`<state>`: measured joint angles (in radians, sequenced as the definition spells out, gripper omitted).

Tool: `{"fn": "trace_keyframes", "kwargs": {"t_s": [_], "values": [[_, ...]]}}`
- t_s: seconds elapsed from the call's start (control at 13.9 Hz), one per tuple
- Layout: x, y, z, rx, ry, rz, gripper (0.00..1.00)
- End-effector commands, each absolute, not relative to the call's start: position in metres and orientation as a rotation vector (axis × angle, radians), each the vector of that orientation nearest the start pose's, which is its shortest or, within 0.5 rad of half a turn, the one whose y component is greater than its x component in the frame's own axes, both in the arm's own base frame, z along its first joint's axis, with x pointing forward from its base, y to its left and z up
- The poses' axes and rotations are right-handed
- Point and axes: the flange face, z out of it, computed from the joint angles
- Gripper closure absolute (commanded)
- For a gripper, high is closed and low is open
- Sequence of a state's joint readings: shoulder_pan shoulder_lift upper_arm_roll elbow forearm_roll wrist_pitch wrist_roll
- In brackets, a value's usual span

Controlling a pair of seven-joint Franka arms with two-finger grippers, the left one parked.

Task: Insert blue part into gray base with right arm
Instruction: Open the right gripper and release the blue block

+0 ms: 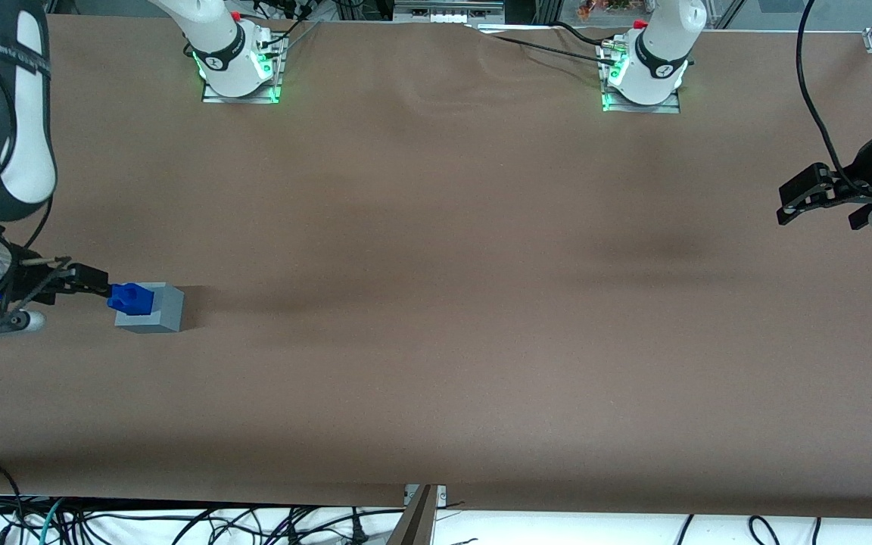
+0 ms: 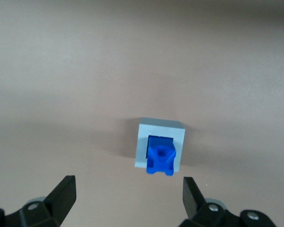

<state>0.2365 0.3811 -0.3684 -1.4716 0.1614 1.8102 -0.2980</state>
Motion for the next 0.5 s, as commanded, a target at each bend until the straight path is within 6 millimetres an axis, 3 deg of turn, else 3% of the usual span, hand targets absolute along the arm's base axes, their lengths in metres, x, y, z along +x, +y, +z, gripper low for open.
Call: {"fn": "trace_keyframes", "kwargs": {"t_s": [0.0,0.14,0.36,0.43], "values": [[0.664,-0.029,0.511,-3.093,-0.289,-0.024,0.00],[0.666,-0.007,0.528,-3.120,-0.350,-0.044,0.00],[0.668,0.005,0.562,-3.206,-0.447,-0.126,0.00],[0.663,-0.003,0.573,-3.189,-0.417,-0.161,0.00]]}}
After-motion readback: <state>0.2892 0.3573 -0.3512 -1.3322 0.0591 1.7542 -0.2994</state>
